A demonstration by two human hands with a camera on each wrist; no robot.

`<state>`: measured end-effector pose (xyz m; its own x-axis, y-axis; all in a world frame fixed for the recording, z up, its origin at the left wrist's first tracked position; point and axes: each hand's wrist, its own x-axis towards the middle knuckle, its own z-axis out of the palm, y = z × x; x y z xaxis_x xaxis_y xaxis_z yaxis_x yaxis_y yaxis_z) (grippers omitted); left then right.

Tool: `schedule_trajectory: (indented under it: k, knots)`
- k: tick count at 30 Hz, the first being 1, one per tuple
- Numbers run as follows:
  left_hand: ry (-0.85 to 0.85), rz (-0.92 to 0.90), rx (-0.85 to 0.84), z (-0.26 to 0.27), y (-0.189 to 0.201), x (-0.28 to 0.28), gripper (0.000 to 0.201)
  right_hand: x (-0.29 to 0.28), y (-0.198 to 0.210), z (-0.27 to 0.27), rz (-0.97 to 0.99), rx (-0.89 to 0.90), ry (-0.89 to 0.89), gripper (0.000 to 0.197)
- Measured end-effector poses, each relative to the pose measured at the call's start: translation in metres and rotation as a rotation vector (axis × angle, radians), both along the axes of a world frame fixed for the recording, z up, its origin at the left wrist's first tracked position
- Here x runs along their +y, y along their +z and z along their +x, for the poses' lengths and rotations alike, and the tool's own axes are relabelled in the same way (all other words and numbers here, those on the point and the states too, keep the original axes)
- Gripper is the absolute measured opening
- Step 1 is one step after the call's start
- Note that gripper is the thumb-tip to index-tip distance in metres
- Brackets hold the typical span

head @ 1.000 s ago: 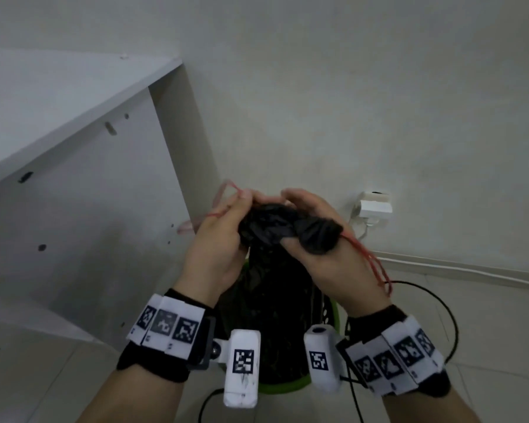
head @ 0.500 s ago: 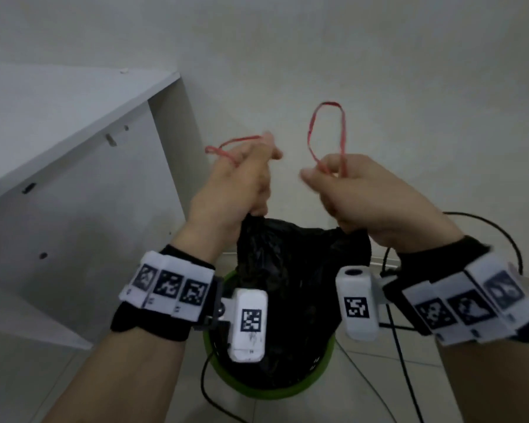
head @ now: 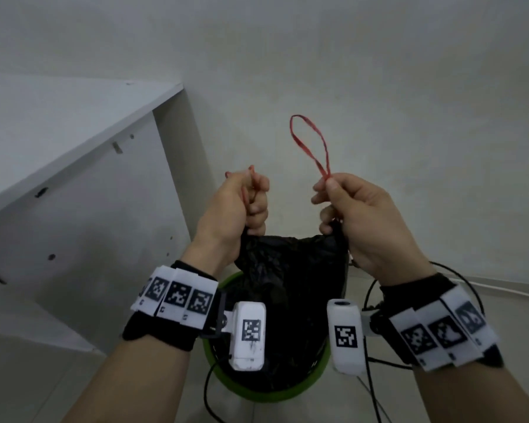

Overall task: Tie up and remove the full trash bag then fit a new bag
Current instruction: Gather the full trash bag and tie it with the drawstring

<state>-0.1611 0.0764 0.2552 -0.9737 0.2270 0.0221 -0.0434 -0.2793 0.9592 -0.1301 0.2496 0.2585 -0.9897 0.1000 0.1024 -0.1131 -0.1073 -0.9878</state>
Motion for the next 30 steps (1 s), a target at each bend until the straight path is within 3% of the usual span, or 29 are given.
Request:
schedule_trajectory:
  k: [2,5,7,9,11,12,14,16,18,19,21,24,28,30]
  knots:
    - [-0.054,-0.151,0.002,0.002,-0.004,0.000,0.034,0.001,-0.003,0.004,-0.014,-0.071,0.170,0.021]
    - [-0.223,-0.572,0.173,0.008,-0.010,0.010,0.033,-0.007,-0.008,0.008,-0.153,-0.199,0.437,0.014]
    - [-0.332,-0.813,0.304,0.011,-0.014,0.015,0.023,-0.015,-0.008,0.008,-0.269,-0.252,0.439,0.017]
    - [-0.368,-0.888,0.315,0.011,-0.018,0.014,0.026,-0.021,-0.009,0.004,-0.361,-0.276,0.306,0.016]
    - [-0.332,-0.875,0.293,0.009,-0.019,0.006,0.030,-0.022,-0.014,-0.002,-0.410,-0.271,0.098,0.021]
    - [-0.297,-0.848,0.310,0.008,-0.018,0.003,0.024,-0.019,-0.017,-0.005,-0.320,-0.241,0.004,0.021]
    - [-0.240,-0.732,0.362,0.008,-0.014,-0.005,0.010,-0.011,-0.023,-0.008,0.070,-0.149,-0.113,0.016]
    - [-0.220,-0.592,0.396,0.009,-0.008,-0.011,0.017,-0.004,-0.023,-0.005,0.393,-0.100,-0.051,0.013]
    - [-0.226,-0.506,0.471,0.009,-0.003,-0.014,0.019,-0.001,-0.016,-0.001,0.534,-0.160,0.156,0.013]
    - [-0.215,-0.488,0.515,0.008,-0.002,-0.014,0.020,0.000,-0.012,0.000,0.512,-0.201,0.275,0.012]
    - [-0.168,-0.443,0.569,0.006,-0.003,-0.010,0.019,0.004,-0.005,0.001,0.286,-0.265,0.486,0.007]
    - [-0.122,-0.338,0.547,0.007,-0.011,-0.001,0.013,0.011,-0.003,-0.001,-0.062,-0.269,0.634,0.012]
    - [-0.109,-0.105,0.443,0.012,-0.015,0.000,0.025,0.004,-0.006,-0.008,-0.219,-0.235,0.514,0.014]
    - [0.024,-0.210,0.544,0.013,-0.014,0.003,0.021,-0.002,-0.005,-0.011,-0.227,-0.225,0.413,0.013]
